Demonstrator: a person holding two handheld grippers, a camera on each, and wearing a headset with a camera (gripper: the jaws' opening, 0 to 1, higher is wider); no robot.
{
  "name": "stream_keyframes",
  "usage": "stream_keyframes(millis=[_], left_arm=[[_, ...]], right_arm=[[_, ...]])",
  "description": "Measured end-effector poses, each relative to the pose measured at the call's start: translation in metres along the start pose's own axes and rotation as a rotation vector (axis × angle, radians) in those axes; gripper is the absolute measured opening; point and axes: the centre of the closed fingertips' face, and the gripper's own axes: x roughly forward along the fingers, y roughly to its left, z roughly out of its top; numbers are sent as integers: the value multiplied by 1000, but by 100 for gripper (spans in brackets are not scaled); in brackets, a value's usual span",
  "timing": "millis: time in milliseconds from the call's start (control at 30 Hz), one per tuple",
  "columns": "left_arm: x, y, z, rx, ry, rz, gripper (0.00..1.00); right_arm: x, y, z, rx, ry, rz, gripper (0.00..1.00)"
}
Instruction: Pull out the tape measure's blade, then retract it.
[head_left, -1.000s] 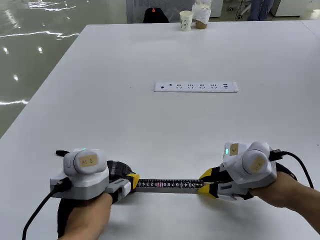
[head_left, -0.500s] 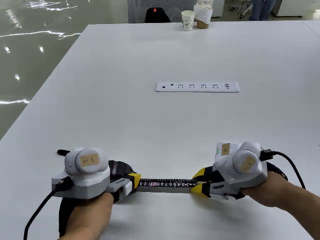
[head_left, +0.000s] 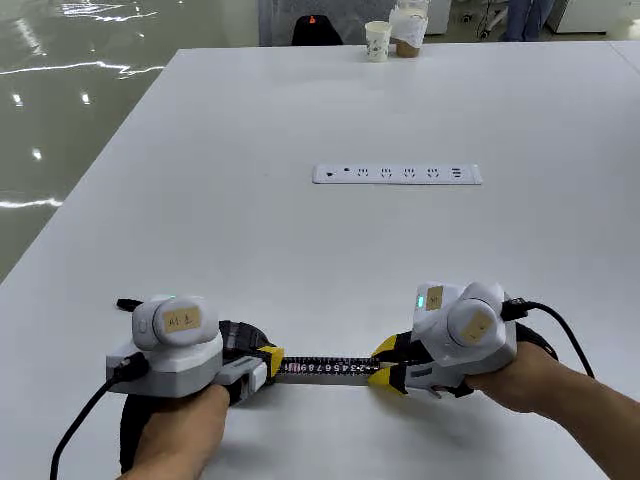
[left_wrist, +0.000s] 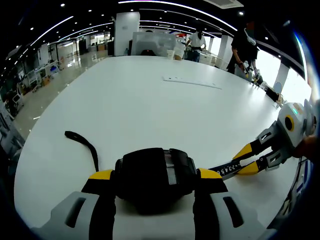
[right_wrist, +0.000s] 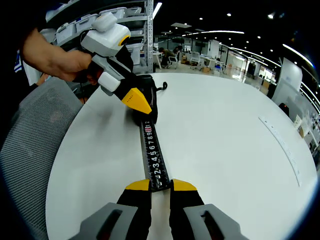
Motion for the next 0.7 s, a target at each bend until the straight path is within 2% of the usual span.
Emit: stream_keyframes(millis=[700], left_arm=[[0, 0, 0, -5, 2, -2, 57]], right_arm=[[18, 4, 19, -16, -15, 12, 10]])
